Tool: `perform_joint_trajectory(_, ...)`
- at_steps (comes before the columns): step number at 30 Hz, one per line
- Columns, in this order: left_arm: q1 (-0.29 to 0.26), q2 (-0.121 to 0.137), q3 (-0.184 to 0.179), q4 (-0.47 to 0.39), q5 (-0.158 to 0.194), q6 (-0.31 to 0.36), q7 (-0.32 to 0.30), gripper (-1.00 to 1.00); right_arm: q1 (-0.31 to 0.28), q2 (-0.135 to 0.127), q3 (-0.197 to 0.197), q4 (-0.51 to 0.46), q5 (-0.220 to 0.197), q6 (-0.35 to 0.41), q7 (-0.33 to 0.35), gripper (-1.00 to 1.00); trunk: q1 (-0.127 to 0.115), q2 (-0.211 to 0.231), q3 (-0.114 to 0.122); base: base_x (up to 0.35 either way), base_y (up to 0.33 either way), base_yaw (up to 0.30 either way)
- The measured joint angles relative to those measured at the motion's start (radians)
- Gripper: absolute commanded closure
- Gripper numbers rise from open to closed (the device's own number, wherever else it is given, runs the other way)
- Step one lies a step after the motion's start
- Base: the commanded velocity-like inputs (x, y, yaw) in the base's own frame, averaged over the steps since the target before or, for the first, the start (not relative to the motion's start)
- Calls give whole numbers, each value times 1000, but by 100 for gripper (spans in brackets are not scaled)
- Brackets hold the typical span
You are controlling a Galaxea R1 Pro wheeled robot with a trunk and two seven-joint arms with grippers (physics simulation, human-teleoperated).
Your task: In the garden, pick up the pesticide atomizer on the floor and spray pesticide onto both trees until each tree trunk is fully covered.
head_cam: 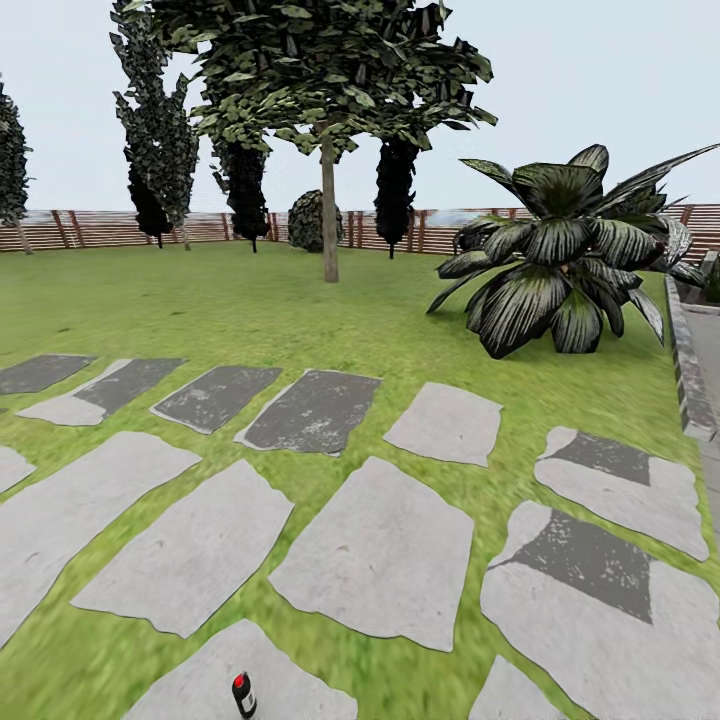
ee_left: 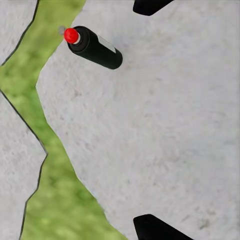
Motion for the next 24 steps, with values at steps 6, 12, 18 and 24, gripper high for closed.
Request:
perform_joint_trajectory(6,0,-1,-1,-4,-1,-1,-1,-100,0,3,1,-8,-2,-1,-2,-100,0,0,0,0,0,0)
perform_joint_trajectory(12,-56,6,-17,-57,-12,12,-48,-100,0,2,1,-15,-2,-1,-4,-100,0,0,0,0,0,0)
perform_joint_trajectory(18,-162,8,-23,-133,-15,140,-139,-100,0,1,1,-131,0,1,-2,-100,0,0,0,0,0,0)
perform_joint_trajectory(24,-176,9,-22,-144,-16,195,-150,-100,0,1,1,-288,0,3,-3,-100,0,0,0,0,0,0)
